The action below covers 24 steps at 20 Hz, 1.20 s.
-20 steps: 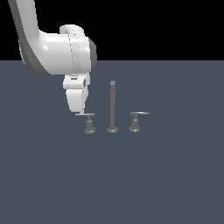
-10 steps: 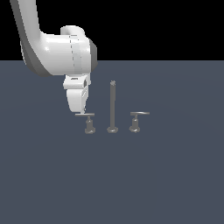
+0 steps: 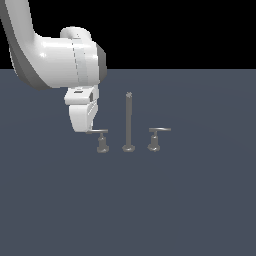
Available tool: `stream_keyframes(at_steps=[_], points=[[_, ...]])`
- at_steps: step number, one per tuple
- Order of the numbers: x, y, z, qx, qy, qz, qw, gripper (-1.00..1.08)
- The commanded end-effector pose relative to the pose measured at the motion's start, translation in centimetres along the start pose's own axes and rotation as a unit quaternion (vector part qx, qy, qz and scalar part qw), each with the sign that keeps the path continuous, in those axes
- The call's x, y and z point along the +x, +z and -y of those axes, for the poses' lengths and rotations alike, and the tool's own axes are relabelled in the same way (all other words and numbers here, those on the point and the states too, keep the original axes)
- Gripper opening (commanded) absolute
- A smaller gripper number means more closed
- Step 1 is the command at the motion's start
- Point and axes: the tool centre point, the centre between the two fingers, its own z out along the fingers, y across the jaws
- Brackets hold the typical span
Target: Turn on the faucet by rotating a designated handle.
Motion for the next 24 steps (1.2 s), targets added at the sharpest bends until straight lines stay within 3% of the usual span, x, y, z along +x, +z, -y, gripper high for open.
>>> stream_keyframes(at_steps=[1,3,17,19,24], points=[[-0.7,0.0,-1.1,-0.002,-0.002,0.0,1.0,-1.0],[-0.1,0.0,-0.3,0.002,0.002,0.0,1.0,-1.0],[0.2,0.0,-5.1,-0.002,-0.002,0.0,1.0,-1.0],[-0.6,0.0,-4.6,0.0,-0.007,0.003,1.0,-1.0],[1.3,0.0,-5.7,-0.001,-0.005,0.002,1.0,-1.0]])
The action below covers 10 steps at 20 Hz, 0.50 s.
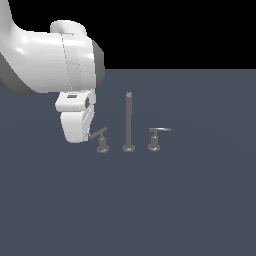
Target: Turn on the faucet by rotating a designated handle.
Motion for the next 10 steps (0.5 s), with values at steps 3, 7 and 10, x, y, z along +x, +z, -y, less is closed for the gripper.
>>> stream_keyframes(at_steps=[3,7,10], points=[[2.6,-0.1,-1.1,-0.003,0.009,-0.004,0.9999,-1.0],[3.7,-0.1,-1.8,-0.004,0.011,-0.005,0.9999,-1.0],[3.0,0.0,-1.4,-0.002,-0.001,-0.001,1.0,-1.0]])
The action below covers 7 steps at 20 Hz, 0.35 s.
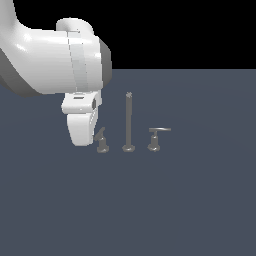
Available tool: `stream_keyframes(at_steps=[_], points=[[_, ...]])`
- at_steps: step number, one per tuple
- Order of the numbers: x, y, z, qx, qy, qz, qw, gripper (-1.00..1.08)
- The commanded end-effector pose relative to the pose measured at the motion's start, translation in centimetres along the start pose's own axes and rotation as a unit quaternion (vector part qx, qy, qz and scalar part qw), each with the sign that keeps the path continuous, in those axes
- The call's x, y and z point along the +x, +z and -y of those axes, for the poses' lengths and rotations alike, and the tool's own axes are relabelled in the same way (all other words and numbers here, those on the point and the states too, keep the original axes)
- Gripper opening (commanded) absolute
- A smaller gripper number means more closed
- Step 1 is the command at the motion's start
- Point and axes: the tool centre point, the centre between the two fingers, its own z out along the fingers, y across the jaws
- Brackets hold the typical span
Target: Turn on the faucet by rotating a designated handle.
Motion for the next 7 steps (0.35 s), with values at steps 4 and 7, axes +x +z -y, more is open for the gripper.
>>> stream_keyframes(at_steps=[4,7], points=[[4.2,-0.1,0.4,-0.001,0.014,-0.004,0.9999,-1.0],[5.6,-0.1,0.6,-0.002,0.018,-0.005,0.9998,-1.0]])
